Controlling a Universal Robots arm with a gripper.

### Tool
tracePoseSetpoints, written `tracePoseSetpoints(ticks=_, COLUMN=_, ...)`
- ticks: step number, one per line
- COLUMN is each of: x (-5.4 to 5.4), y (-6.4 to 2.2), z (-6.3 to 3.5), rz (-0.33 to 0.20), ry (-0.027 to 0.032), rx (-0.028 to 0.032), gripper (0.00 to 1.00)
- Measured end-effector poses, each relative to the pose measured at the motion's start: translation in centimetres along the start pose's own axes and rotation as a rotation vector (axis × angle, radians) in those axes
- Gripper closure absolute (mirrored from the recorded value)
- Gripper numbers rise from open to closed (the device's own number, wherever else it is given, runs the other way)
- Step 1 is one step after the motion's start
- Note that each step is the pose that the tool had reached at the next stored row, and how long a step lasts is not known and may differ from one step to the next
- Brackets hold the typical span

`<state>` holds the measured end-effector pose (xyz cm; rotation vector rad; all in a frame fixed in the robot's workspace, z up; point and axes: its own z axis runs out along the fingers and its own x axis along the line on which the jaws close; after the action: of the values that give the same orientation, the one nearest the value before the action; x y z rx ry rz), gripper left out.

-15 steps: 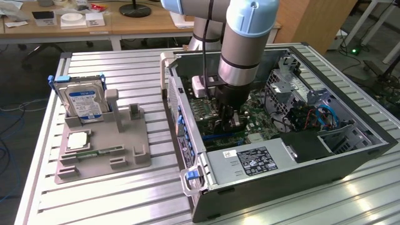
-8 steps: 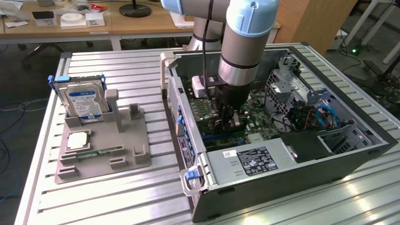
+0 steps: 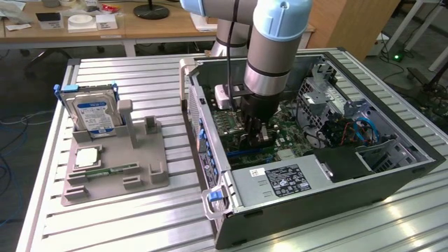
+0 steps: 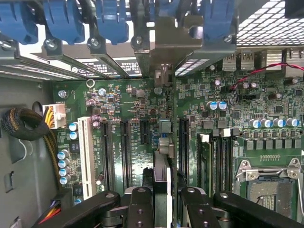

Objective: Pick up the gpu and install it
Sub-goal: 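Insert the gpu into the slot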

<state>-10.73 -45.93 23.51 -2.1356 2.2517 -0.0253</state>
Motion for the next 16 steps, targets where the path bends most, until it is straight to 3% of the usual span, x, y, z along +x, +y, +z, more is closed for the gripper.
tracePoseSetpoints(ticks=16, x=-0.05, y=0.01, z=0.11, rz=-0.005, ry=-0.0005, rx=-0.0002, gripper=0.73)
